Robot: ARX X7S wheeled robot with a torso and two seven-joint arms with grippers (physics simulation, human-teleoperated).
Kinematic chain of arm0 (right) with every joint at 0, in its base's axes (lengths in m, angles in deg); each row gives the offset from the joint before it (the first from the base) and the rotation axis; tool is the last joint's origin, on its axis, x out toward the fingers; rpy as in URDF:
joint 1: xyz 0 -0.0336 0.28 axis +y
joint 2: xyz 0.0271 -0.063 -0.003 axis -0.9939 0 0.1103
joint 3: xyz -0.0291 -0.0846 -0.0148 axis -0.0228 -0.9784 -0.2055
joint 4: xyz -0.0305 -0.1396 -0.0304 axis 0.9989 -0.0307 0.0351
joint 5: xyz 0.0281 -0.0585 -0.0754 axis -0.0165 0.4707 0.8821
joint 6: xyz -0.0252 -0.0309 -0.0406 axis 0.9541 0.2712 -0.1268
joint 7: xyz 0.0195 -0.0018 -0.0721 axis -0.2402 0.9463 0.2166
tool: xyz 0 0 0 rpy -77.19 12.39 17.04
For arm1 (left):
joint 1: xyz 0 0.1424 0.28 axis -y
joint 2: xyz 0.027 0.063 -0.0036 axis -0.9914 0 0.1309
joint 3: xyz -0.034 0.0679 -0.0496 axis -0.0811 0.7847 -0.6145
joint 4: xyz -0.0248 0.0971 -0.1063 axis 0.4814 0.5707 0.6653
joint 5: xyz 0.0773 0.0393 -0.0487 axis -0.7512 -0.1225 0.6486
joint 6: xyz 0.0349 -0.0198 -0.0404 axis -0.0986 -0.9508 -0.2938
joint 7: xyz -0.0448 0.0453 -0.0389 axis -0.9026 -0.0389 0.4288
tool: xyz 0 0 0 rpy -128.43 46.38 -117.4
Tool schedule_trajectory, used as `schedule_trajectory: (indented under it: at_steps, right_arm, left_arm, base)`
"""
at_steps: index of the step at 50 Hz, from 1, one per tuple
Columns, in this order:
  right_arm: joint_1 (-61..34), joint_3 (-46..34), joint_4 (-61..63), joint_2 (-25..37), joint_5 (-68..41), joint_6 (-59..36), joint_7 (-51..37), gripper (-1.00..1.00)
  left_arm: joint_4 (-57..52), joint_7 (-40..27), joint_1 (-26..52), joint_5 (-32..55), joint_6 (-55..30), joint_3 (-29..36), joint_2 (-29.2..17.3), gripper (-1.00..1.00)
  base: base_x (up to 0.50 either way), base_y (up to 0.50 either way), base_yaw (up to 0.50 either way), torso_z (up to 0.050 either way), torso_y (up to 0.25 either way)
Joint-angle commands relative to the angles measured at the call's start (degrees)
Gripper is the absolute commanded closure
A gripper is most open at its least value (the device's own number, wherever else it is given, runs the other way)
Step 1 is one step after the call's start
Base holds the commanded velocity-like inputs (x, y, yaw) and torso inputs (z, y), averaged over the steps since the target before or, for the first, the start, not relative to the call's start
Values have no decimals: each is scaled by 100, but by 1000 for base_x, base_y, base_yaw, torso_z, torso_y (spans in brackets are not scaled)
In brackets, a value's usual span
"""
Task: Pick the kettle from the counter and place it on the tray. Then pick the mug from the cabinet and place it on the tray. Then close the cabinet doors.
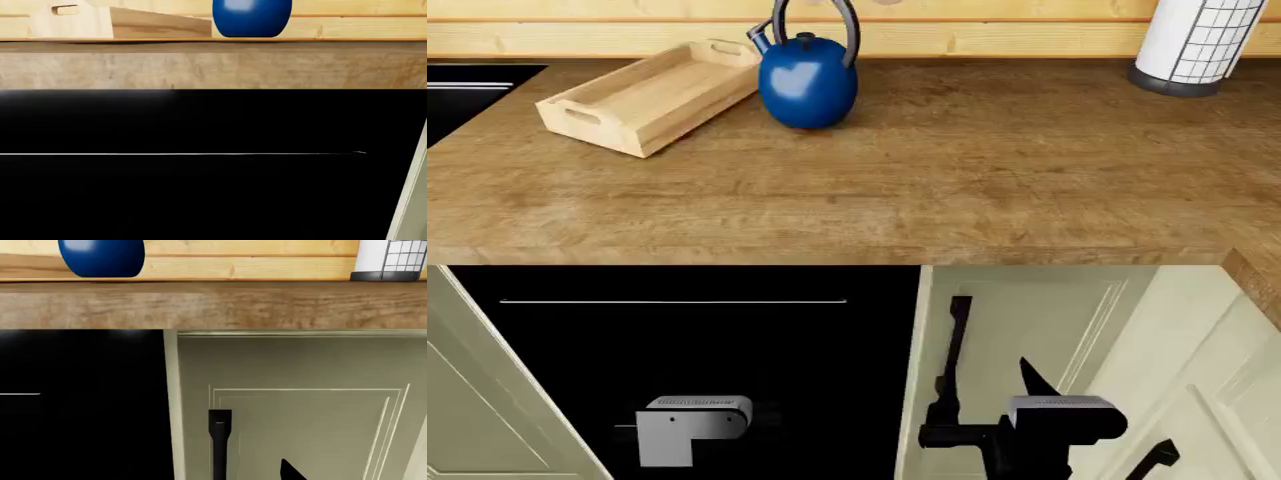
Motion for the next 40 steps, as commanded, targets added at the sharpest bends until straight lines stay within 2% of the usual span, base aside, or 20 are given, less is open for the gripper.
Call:
schedule_trajectory:
  at_steps: [1,15,28,33,37,40]
  right_arm:
    - [10,-120,18,87,-79,-14,-120,-100]
    - [285,-398,1520,333,-198,-635,-465,-100]
    - [394,-465,2926,503,-409,-1306,-602,-100]
    - [365,-473,3390,559,-477,-1637,-668,-100]
    - [372,-500,3660,598,-506,-1802,-713,-100]
    - [362,-507,3812,635,-541,-1897,-743,-100]
  left_arm:
    - [34,-108,12,85,16,101,-93,-100]
    - [-969,-347,-55,393,-144,213,-380,-100]
    - [-2962,-598,438,778,-1446,-85,-757,-100]
    - [-3925,-789,1315,898,-3156,-162,-1018,-100]
    - [-4639,-862,2738,1248,-4931,-329,-1246,-100]
    - [-4604,-807,3936,1672,-6007,-640,-1247,-100]
  base:
    - [0,0,0,0,0]
    - [0,0,0,1,0]
    - [0,0,0,50,0]
    - [0,0,0,50,0]
    - [0,0,0,50,0]
    - [0,0,0,50,0]
